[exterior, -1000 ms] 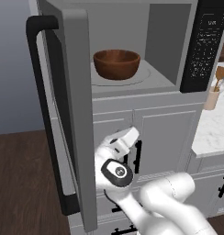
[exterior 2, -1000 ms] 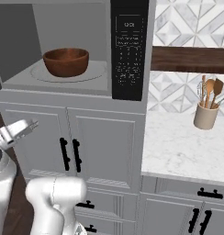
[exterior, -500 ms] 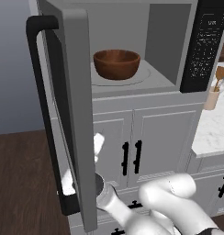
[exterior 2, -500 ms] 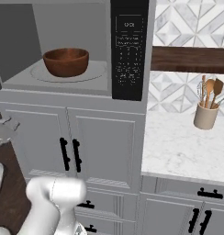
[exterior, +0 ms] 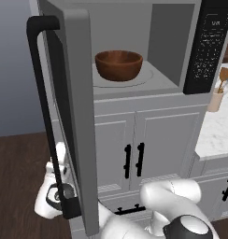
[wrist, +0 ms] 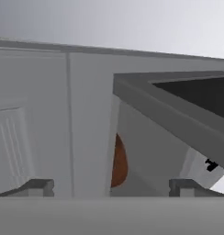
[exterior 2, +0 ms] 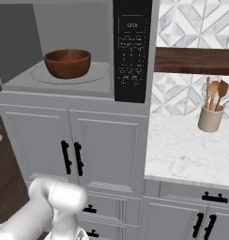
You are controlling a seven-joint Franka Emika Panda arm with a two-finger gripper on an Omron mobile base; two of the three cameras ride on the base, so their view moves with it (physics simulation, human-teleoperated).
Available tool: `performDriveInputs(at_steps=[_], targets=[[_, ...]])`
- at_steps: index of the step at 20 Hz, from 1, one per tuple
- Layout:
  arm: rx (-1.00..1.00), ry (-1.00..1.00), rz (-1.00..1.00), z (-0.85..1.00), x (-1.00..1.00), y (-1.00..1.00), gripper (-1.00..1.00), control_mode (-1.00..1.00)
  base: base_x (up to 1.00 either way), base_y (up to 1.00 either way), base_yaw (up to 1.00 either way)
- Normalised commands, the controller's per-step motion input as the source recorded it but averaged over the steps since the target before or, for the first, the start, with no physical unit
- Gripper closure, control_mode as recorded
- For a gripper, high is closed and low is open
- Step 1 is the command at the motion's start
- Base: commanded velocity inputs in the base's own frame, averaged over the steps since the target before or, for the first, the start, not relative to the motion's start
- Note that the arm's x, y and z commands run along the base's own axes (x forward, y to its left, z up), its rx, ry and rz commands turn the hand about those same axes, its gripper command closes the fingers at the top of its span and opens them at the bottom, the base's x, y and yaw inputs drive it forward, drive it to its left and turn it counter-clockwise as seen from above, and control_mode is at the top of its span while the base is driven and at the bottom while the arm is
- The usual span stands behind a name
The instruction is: Pick the garlic from the sink and place it in the bowl. Then pick the bowl and place it in the microwave. Then close the microwave door and press the start button.
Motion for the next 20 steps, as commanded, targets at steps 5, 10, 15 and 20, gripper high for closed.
performDriveInputs(at_steps=[5, 10, 15, 20], targets=[[-0.11, 0.04, 0.00, -0.34, 0.16, 0.89, -1.00, -1.00, 0.00, 0.00, 0.00], [-0.02, 0.02, 0.00, -0.04, 0.05, 0.79, -1.00, -1.00, 0.00, 0.00, 0.00], [0.03, 0.00, -0.03, 0.65, -0.44, 0.33, -1.00, -1.00, 0.00, 0.00, 0.00], [0.20, 0.00, -0.19, 0.81, -0.54, -0.21, -1.00, -1.00, 0.00, 0.00, 0.00]])
